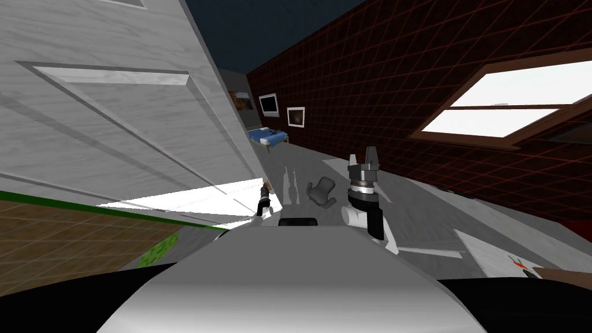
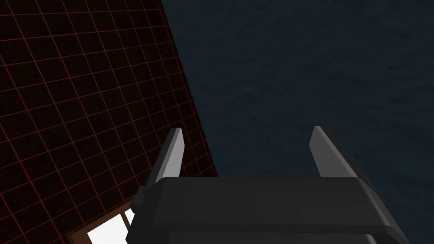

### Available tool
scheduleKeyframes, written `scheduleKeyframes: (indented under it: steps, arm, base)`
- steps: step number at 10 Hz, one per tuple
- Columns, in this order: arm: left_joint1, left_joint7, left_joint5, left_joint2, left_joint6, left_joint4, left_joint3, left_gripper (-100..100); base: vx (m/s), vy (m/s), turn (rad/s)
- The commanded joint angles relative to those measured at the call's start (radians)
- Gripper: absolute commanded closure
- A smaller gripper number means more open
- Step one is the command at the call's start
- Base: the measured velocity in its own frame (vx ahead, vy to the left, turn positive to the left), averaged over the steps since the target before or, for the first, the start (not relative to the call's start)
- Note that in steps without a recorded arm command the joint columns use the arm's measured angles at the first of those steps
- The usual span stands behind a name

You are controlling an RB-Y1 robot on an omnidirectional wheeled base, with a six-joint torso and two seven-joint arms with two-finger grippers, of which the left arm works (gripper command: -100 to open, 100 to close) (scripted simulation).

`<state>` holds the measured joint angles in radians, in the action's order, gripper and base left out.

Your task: Push the door open

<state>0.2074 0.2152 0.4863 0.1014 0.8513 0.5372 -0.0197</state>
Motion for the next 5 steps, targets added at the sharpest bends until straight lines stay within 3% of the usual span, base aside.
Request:
scheduleKeyframes:
  steps: [1,2,3,5]
  arm:
    - [-0.007,0.012,0.012,0.005,-0.004,0.019,0.018,100]
    - [-0.007,0.009,0.007,0.000,-0.005,0.016,0.010,100]
    - [-0.008,0.018,0.021,0.006,-0.002,0.016,0.026,100]
    - [-0.009,0.026,0.036,0.010,0.001,0.014,0.042,100]
  base:
    - [0.143,-0.059,0.051]
    - [0.074,-0.028,0.030]
    - [0.128,-0.041,0.047]
    - [0.233,-0.020,0.053]
